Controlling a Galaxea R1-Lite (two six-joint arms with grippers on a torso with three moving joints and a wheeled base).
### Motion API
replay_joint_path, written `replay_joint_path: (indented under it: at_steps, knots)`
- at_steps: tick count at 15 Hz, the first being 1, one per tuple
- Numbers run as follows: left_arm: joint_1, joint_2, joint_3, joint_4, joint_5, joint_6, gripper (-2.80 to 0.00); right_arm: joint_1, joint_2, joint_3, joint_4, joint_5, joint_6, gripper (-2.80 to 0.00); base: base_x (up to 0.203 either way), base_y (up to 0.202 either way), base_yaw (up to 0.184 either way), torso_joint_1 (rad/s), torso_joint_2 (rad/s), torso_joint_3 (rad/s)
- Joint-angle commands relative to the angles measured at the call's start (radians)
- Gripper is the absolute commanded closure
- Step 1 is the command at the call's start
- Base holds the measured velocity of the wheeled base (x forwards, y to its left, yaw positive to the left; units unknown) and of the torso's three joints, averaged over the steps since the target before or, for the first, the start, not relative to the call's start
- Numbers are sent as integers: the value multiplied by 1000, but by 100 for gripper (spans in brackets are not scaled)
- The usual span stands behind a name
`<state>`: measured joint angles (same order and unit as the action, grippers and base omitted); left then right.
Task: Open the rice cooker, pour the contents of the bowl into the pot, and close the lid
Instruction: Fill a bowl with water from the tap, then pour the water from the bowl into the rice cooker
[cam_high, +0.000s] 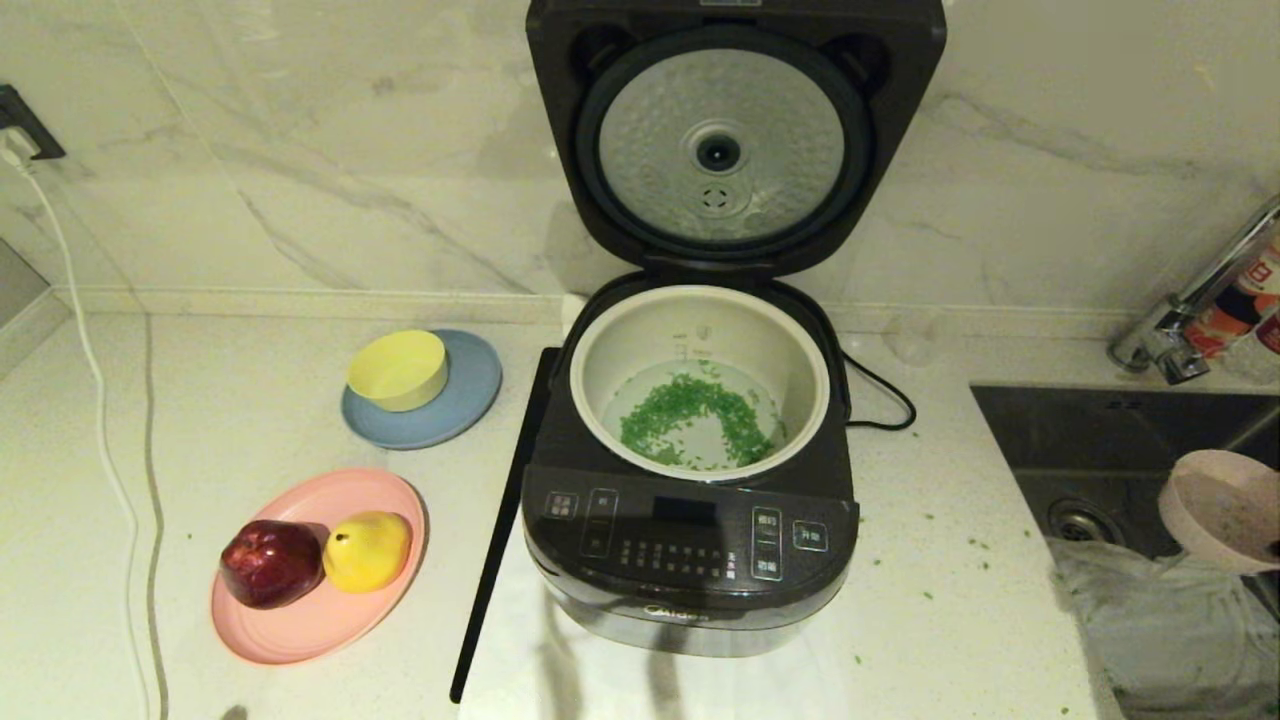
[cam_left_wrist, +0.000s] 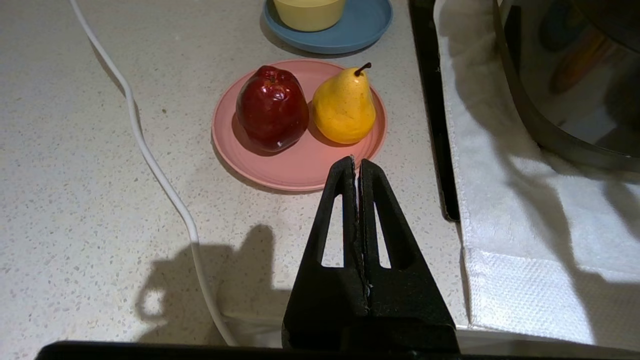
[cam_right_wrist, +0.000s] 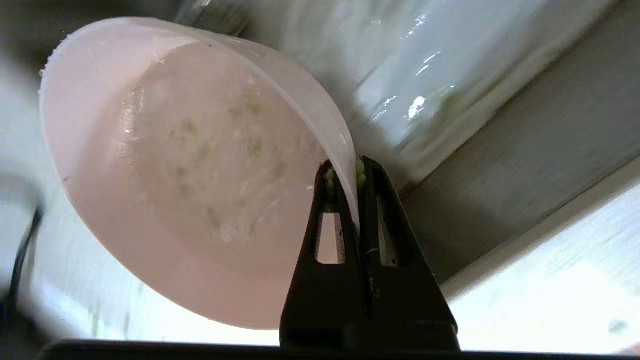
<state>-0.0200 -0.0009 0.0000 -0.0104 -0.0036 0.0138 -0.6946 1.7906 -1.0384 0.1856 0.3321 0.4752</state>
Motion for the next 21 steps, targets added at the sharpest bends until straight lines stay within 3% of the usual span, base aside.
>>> replay_joint_path:
  at_steps: [1, 4, 9, 17, 21]
  knots:
    - [0, -1, 8, 0, 1, 0, 0, 109, -169, 39, 50, -3, -3, 0, 0, 0, 0, 0, 0, 0]
    - [0, -1, 8, 0, 1, 0, 0, 274, -290, 14, 212, -10, -3, 0, 0, 0, 0, 0, 0, 0]
    - [0, -1, 8, 0, 1, 0, 0, 555, -360, -134, 414, -116, 22, 0, 0, 0, 0, 0, 0, 0]
    - [0, -1, 8, 0, 1, 0, 0, 825, -289, -490, 721, -157, 46, 0, 0, 0, 0, 0, 0, 0]
    - [0, -1, 8, 0, 1, 0, 0, 958, -219, -608, 749, -178, 65, 0, 0, 0, 0, 0, 0, 0]
